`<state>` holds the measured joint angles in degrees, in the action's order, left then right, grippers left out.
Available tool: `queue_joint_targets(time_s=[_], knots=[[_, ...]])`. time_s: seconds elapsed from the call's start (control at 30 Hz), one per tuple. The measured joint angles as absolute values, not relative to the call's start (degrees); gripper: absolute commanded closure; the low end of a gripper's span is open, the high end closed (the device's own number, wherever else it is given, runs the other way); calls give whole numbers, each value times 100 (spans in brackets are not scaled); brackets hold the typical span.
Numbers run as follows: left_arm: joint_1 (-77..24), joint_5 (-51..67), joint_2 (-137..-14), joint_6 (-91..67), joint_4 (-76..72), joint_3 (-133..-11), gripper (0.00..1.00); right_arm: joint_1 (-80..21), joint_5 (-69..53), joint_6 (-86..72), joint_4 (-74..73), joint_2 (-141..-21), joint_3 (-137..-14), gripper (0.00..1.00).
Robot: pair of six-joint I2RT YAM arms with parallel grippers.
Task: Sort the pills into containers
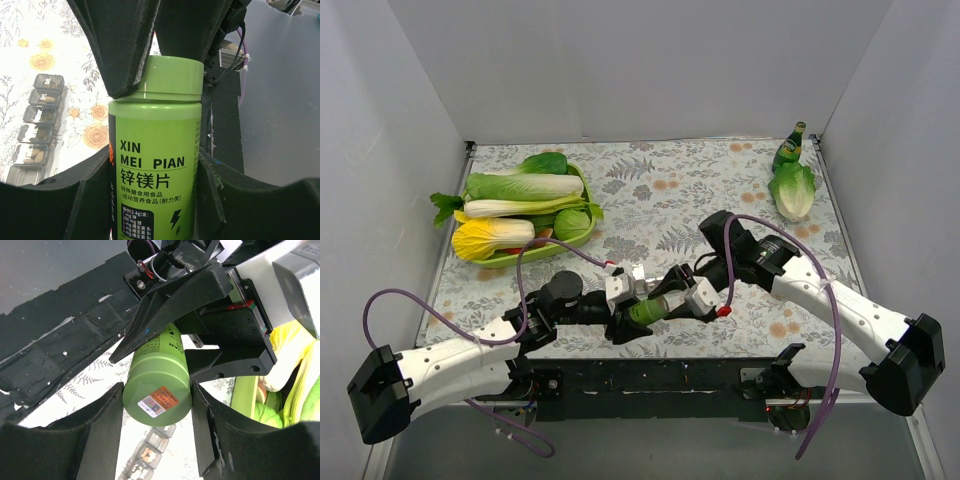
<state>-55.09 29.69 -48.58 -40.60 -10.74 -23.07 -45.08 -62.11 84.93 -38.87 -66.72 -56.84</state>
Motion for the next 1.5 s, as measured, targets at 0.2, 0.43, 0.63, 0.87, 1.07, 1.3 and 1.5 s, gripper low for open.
queue_joint_targets(time_s=[0.2,0.43,0.63,0.87,1.07,1.3,1.5], knots=[[-5509,2991,-4862,-4106,-1074,-2307,100,-4504,-6403,8187,-3800,-6683,-5684,5],[-5507,2954,-4722,-4213,-1109,-2283,100,-4499,-5977,4091,-2185,-6012,-5389,3],[-5507,2877,-4644,-4292,-1208,-2204,100,-4265,-5308,-148,-902,-5898,-5133,18],[-5507,2775,-4661,-4307,-1216,-2198,100,-4263,-4816,-2053,-875,-6165,-4921,20],[-5507,2742,-4698,-4307,-1229,-2198,100,-4294,-4602,-2316,-926,-6143,-4781,29],[-5507,2696,-4764,-4305,-1223,-2198,100,-4421,-4449,-2252,-993,-6143,-4742,55],[-5507,2696,-4794,-4285,-1184,-2196,100,-4473,-4499,-1806,-1033,-6147,-4744,96]])
